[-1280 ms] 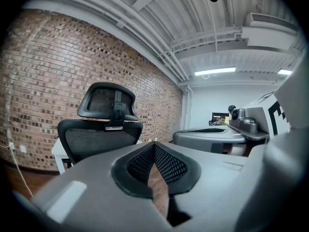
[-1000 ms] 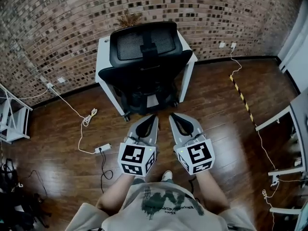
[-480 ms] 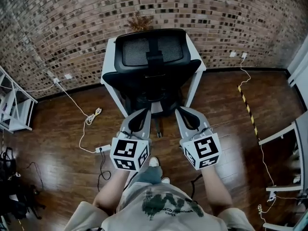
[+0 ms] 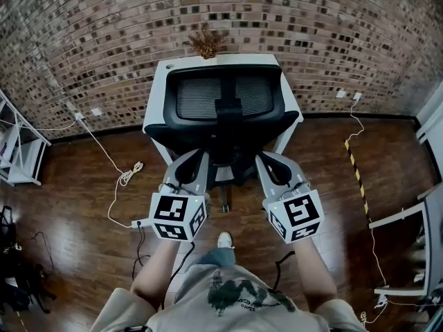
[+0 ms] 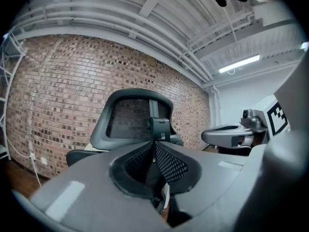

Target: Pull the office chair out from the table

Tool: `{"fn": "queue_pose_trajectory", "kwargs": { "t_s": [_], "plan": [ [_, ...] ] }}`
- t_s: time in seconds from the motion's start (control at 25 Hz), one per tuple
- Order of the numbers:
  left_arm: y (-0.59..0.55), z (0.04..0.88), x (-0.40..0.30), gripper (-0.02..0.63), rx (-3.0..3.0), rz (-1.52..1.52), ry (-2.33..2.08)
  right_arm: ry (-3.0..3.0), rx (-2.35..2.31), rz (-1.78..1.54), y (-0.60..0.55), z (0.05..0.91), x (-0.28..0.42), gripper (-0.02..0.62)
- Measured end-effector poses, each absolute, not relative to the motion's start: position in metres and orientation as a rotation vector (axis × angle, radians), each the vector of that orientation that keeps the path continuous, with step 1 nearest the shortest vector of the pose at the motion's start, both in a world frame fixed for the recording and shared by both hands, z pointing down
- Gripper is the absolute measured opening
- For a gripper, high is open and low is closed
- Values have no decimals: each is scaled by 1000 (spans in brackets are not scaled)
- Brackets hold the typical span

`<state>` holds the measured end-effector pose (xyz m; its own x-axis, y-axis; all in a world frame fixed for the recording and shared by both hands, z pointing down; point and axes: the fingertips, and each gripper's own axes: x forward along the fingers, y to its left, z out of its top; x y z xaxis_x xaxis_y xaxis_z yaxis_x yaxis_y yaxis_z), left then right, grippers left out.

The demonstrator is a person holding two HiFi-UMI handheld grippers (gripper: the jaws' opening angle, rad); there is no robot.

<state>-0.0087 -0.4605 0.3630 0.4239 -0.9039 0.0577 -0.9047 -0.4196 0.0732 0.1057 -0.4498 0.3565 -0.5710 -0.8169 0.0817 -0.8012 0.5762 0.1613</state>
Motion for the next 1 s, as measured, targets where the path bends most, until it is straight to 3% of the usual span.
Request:
{"fn": "queue_pose_trajectory", "kwargs": {
  "t_s": [0.24, 0.52, 0.6, 1.0],
  "plan": [
    [-511, 355, -24, 48, 2557, -9, -1674, -2664, 1355, -138, -501, 351, 110, 8],
    [-555, 343, -68, 106, 2541, 22, -1742, -2659, 1344, -123, -546, 339, 123, 90],
    [-565, 338, -83, 124, 2526, 29, -1777, -2657, 1338, -99, -557, 337, 127, 143],
    [-598, 334, -114, 196, 2575, 78, -1695, -2608, 1385, -98, -596, 330, 149, 197]
  ]
}}
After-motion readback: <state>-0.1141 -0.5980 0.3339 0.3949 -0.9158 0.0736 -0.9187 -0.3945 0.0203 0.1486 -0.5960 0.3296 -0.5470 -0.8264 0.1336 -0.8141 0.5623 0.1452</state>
